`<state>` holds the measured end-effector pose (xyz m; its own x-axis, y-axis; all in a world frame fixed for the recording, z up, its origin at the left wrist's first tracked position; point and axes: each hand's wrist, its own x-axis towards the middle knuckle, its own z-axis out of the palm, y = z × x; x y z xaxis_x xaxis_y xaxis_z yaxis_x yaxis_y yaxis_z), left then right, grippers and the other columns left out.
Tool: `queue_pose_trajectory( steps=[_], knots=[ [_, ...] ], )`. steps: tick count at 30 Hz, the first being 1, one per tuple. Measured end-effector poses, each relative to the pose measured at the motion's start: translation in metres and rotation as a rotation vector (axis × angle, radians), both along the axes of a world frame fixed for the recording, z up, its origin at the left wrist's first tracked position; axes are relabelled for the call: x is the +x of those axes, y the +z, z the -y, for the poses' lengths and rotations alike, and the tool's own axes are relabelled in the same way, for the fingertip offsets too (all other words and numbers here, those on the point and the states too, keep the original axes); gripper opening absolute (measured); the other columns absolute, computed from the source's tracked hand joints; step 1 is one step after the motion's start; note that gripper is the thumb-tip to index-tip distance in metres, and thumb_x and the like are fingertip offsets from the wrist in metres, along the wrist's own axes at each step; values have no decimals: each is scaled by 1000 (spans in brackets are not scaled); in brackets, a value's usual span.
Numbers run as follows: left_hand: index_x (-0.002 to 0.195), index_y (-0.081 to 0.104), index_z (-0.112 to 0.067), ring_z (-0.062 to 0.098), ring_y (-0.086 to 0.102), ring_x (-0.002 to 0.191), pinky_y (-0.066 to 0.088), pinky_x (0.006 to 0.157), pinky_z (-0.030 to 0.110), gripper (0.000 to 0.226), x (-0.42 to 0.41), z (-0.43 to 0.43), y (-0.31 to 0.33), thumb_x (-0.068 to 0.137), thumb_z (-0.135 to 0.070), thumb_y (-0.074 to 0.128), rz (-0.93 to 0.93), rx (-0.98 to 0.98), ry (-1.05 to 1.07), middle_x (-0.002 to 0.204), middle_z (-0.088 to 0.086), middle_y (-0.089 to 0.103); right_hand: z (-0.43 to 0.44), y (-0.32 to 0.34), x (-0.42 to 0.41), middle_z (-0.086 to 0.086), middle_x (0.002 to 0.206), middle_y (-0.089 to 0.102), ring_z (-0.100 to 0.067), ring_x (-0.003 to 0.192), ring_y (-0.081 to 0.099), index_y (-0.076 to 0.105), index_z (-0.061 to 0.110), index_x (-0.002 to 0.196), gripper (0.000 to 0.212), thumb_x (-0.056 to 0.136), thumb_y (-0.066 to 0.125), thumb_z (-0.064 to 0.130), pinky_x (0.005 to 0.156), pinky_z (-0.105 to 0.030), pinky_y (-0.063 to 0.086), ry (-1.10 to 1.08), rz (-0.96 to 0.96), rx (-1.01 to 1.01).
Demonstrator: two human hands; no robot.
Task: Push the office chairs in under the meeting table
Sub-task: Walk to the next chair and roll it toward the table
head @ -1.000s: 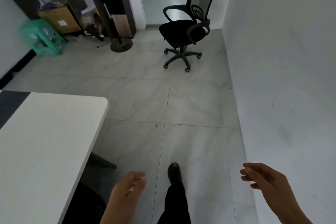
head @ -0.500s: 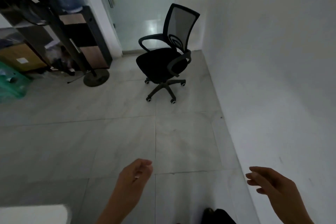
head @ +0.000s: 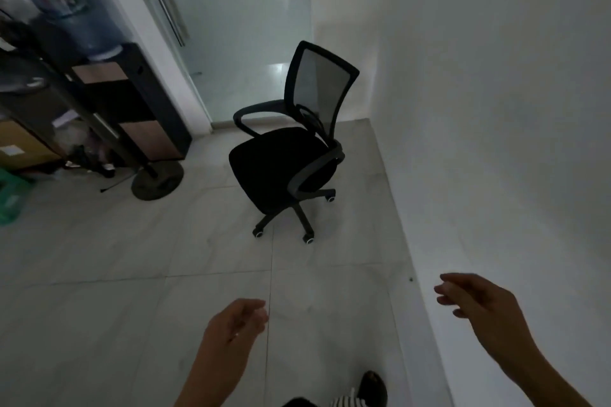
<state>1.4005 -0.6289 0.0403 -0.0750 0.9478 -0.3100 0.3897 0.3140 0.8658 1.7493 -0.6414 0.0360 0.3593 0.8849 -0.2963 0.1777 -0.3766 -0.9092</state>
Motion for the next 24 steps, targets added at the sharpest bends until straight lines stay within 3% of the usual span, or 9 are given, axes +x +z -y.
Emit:
queue_pose_trajectory(
  steps=[5, 8, 11, 13, 16, 21, 24],
  knots=[
    [86, 69, -13, 15, 69, 67, 51, 59, 15, 15, 27, -92, -4, 86, -2, 59, 60, -40, 72, 77, 9, 75, -126, 11, 8, 1, 79, 77, -12, 72, 72, 70, 17, 92, 13, 87, 63, 8, 70, -35, 54, 90, 1, 40],
    [86, 69, -12, 16, 70, 67, 52, 59, 20, 15, 34, -155, -21, 87, -2, 58, 80, -105, 105, 75, 8, 75, -192, -3, 13, 2, 79, 77, -12, 72, 72, 70, 15, 94, 12, 86, 63, 8, 70, -38, 55, 91, 0, 9],
    [86, 69, -12, 19, 70, 68, 51, 63, 30, 14, 35, -235, -32, 87, -3, 58, 80, -123, 107, 74, 6, 75, -260, -16, 17, 1, 78, 77, -12, 70, 72, 70, 14, 94, 13, 86, 64, 7, 69, -35, 53, 60, 1, -14],
    [88, 68, -12, 18, 70, 69, 51, 64, 29, 12, 36, -296, -33, 88, -6, 57, 83, -126, 98, 74, 8, 75, -310, -18, 21, 1, 77, 76, -11, 69, 72, 70, 14, 95, 13, 86, 64, 6, 68, -33, 52, 26, -5, -20],
    [87, 67, -16, 14, 69, 70, 50, 64, 22, 12, 43, -388, -15, 90, -11, 57, 79, -122, 37, 77, 7, 74, -385, -5, 23, 0, 77, 76, -14, 72, 72, 69, 15, 95, 15, 87, 62, 6, 68, -33, 52, -7, -1, -3],
    [92, 65, -24, 12, 67, 84, 52, 77, 29, 9, 70, -525, 21, 90, -23, 57, 9, -26, -158, 86, 1, 72, -501, 20, 27, -1, 79, 76, -12, 72, 72, 69, 18, 96, 16, 87, 62, 6, 71, -34, 53, -22, 7, 66],
    [99, 63, -28, 5, 66, 84, 52, 79, 25, 11, 87, -588, 31, 90, -27, 56, -32, 20, -223, 89, -4, 71, -565, 17, 37, -1, 79, 76, -12, 73, 72, 69, 18, 97, 16, 88, 61, 7, 71, -35, 54, -18, 7, 71]
  ],
)
